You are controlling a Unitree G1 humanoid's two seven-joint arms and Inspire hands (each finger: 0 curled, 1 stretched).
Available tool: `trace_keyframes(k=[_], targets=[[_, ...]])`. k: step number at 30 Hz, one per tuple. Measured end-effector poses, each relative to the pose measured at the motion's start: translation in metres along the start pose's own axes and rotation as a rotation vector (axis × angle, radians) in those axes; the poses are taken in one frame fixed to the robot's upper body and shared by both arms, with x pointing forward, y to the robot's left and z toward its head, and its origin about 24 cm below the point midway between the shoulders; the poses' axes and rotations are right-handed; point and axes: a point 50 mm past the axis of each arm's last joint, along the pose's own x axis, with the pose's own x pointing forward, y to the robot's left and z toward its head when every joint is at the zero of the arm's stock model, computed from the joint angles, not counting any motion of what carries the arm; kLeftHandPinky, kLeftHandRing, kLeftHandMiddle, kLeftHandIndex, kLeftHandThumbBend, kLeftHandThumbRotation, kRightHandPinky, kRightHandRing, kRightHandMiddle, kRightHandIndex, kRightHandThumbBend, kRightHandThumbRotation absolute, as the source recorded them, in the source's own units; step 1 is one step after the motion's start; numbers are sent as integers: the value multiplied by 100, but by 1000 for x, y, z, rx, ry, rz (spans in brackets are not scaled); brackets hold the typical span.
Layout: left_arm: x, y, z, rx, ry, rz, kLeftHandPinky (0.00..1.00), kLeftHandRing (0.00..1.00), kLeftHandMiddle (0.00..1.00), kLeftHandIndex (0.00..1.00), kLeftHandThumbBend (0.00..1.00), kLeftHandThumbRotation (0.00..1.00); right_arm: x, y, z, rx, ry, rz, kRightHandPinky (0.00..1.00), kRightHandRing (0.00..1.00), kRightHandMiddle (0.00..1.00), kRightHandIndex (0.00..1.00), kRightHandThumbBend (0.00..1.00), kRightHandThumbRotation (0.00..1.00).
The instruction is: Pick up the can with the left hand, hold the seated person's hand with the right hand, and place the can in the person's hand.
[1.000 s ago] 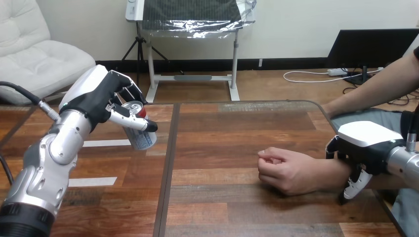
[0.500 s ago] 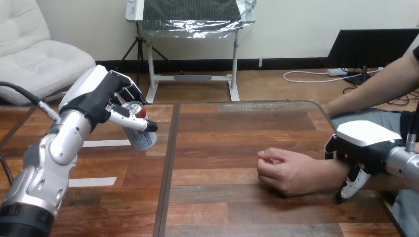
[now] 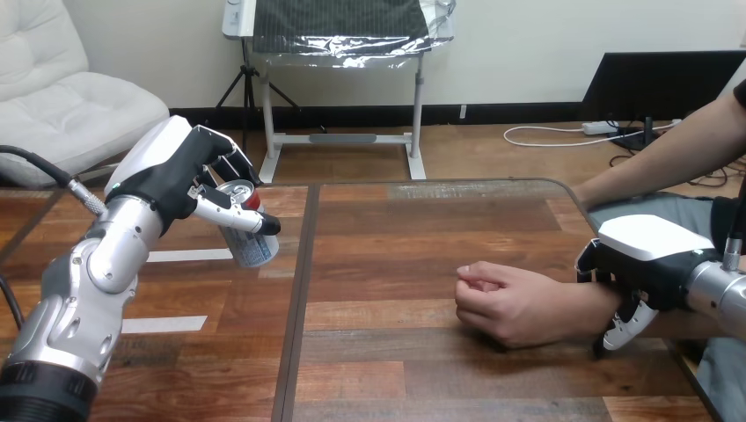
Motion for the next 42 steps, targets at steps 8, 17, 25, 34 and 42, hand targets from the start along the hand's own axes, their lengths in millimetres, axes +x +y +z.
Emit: trace_keyframes(k=[8, 17, 25, 34, 42], targets=[[0, 0, 0, 0, 0, 0, 31, 36, 42, 43, 75, 0, 0, -1, 1, 17, -11, -13, 30, 36, 42, 45, 73, 10], [0, 0, 0, 1, 0, 0, 32, 36, 42, 43, 76, 0, 0, -4, 2, 49, -25, -24, 32, 37, 43, 45, 72, 8], [0, -1, 0, -1, 0, -1, 31, 35, 42, 43, 75, 0, 0, -6, 5, 68, -43, -34, 34, 38, 44, 46, 72, 7], [2, -4, 1, -12, 2, -8, 31, 35, 42, 43, 75, 0, 2, -11, 10, 88, -71, -51, 34, 39, 44, 46, 72, 7], [5, -9, 1, -30, 10, -20, 31, 36, 41, 43, 75, 0, 5, -17, 16, 107, -91, -61, 34, 38, 44, 45, 72, 9]])
